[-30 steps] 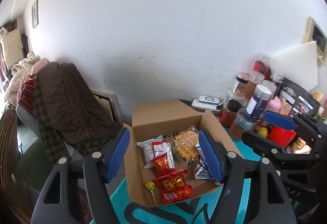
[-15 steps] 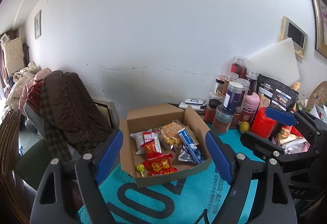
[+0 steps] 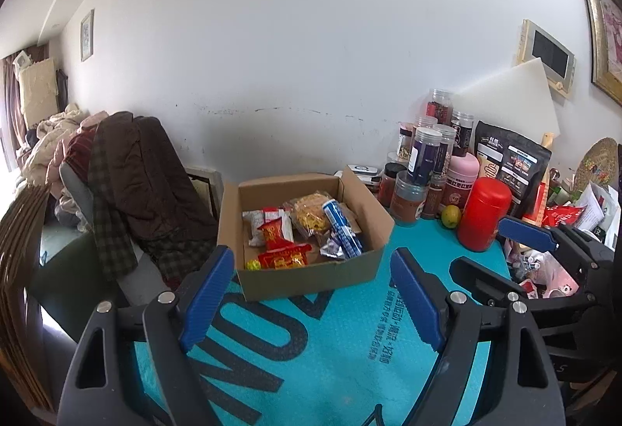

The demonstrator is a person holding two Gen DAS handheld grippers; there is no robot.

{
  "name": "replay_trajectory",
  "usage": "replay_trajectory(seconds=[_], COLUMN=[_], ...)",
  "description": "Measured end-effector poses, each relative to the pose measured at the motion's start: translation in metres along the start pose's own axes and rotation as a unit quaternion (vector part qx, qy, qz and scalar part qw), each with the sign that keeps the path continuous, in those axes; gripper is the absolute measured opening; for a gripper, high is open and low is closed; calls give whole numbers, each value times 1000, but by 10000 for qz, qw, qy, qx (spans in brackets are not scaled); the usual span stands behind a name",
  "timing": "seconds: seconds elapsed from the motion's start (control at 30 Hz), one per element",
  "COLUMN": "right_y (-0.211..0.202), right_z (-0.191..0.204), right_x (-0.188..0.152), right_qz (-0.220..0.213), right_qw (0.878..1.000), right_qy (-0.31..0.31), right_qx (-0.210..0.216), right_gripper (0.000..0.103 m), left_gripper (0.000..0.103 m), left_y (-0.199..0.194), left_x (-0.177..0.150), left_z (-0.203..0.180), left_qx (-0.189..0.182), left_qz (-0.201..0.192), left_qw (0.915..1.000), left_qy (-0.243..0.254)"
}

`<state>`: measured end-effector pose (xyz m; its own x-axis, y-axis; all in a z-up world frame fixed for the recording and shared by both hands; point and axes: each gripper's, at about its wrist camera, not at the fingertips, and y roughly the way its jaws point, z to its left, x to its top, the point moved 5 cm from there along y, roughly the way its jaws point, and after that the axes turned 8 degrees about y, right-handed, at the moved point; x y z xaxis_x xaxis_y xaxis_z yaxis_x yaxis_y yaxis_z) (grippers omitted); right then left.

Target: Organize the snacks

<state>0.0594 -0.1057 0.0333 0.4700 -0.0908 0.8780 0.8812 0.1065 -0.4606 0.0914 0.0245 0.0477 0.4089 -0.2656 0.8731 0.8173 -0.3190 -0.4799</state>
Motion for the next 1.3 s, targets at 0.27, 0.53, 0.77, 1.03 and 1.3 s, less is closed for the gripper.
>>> replay_trajectory(seconds=[0.27,0.53,0.77,1.03,1.3], right_y=[-1,-2,-4,-8,-6], right_z=[-3,3,3,1,0], right_x=[-17,-20,-18,-18,-18], right_qz=[148,223,197,178,212], right_qw=[9996,9986,9984,9984,9982], right_qy=[-202,-177,-133,-75,-34], right_qx=[123,452,510,529,564], right_gripper=[79,79,79,79,79], left_gripper=[83,83,83,83,83], left_y=[-5,-11,-17,-22,-22], left_x=[-23,-32,-32,-29,-32], left_z=[-10,-5,-2,3,3], left_qx=[232,497,589,650,767], left_qz=[143,205,181,189,285], left_qw=[9994,9975,9969,9963,9953], left_qy=[-236,-455,-489,-536,-510])
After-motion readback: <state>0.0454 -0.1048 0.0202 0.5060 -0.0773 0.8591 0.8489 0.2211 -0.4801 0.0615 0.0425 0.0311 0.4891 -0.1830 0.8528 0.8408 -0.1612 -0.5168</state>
